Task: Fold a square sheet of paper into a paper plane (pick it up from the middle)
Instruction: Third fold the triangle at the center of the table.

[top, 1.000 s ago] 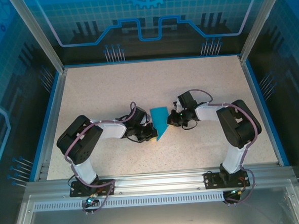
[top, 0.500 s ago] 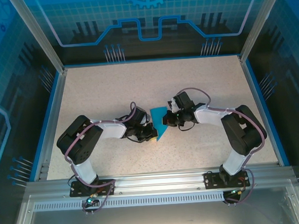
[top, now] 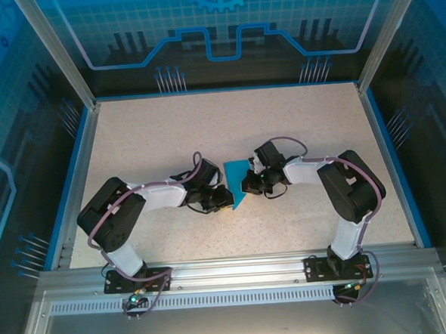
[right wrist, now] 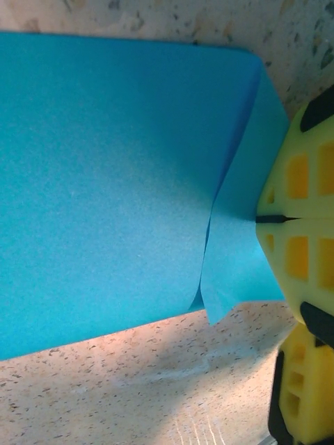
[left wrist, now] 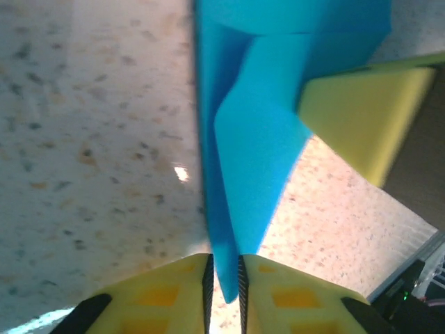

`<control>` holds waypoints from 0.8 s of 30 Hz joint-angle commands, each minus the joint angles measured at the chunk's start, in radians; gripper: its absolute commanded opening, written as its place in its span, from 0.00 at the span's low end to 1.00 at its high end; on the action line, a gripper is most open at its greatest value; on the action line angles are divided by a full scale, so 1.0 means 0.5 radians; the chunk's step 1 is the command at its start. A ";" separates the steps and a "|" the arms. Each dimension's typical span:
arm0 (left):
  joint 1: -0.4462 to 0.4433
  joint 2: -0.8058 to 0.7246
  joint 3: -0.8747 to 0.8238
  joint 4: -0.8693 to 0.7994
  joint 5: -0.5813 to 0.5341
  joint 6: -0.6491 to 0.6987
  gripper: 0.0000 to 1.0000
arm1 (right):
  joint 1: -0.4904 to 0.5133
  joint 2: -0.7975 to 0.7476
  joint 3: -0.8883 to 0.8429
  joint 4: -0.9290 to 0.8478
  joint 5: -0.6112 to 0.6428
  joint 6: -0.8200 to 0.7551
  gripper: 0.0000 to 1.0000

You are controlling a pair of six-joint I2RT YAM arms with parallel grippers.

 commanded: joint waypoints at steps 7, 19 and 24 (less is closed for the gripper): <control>-0.073 -0.026 0.242 -0.159 -0.056 0.101 0.31 | 0.019 0.095 -0.014 -0.071 0.093 0.029 0.00; -0.090 0.114 0.329 -0.140 -0.065 0.098 0.17 | 0.017 0.109 -0.014 -0.031 0.073 0.065 0.00; -0.093 0.205 0.350 -0.134 -0.081 0.091 0.13 | 0.010 0.104 -0.075 -0.015 0.063 0.082 0.00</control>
